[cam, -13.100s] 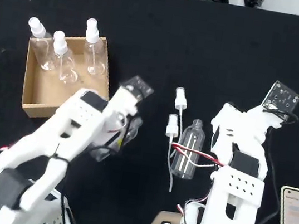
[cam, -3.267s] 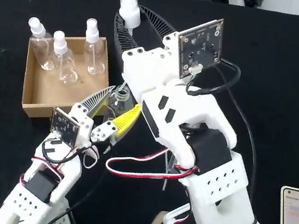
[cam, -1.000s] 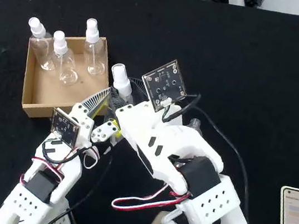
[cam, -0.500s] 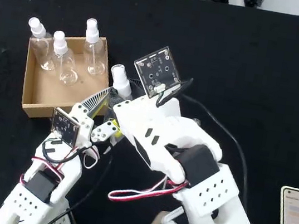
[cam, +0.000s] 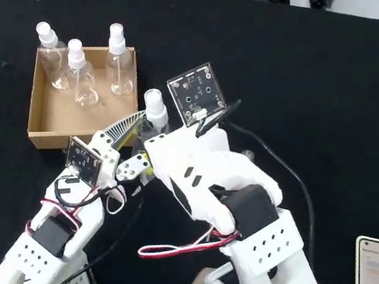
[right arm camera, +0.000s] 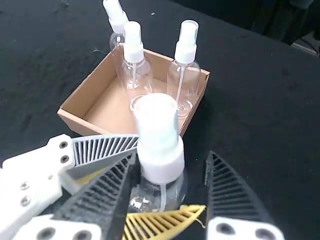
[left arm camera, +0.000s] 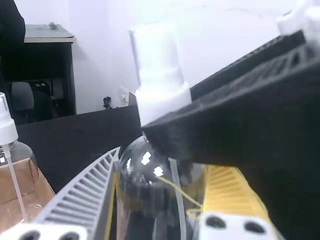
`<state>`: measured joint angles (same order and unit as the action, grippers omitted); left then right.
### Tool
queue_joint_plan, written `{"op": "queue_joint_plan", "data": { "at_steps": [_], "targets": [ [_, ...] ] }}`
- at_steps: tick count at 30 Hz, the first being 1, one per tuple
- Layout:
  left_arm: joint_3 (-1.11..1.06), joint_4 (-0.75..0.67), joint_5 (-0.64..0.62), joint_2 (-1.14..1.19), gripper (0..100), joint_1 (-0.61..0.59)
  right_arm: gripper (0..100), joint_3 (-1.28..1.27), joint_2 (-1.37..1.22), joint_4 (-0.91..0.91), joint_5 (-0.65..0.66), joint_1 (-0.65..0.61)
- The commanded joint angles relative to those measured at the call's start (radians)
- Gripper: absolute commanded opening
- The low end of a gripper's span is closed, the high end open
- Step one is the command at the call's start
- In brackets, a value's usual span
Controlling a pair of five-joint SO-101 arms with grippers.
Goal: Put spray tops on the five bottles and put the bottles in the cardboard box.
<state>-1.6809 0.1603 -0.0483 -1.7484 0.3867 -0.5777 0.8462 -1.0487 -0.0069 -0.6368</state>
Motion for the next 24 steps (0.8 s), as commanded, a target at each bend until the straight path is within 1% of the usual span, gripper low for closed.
{"op": "queue_joint_plan", "data": {
  "at_steps": [1,7,10,13,16,19,24],
  "targets": [
    [-0.021,-0.015,-0.002,-0.014,16,-0.004,17.4,0.116,0.042,-0.049,0.003,-0.005],
    [-0.021,-0.015,-0.002,-0.012,16,-0.004,13.4,0.328,0.041,-0.186,0.005,-0.003],
    [-0.021,-0.015,-0.002,-0.011,16,-0.004,11.9,0.395,0.033,-0.209,0.005,-0.002],
    [-0.021,-0.015,-0.002,-0.011,16,-0.004,8.8,0.409,0.033,-0.181,0.005,0.000],
    [-0.021,-0.015,-0.002,-0.011,16,-0.004,1.0,0.397,0.024,-0.106,0.006,0.037],
    [-0.022,-0.015,-0.002,-0.011,16,-0.004,2.5,0.380,-0.027,-0.046,0.005,0.077],
    [-0.022,-0.015,-0.002,-0.009,16,-0.004,2.5,0.386,-0.139,-0.046,0.005,0.106]
  ]
}}
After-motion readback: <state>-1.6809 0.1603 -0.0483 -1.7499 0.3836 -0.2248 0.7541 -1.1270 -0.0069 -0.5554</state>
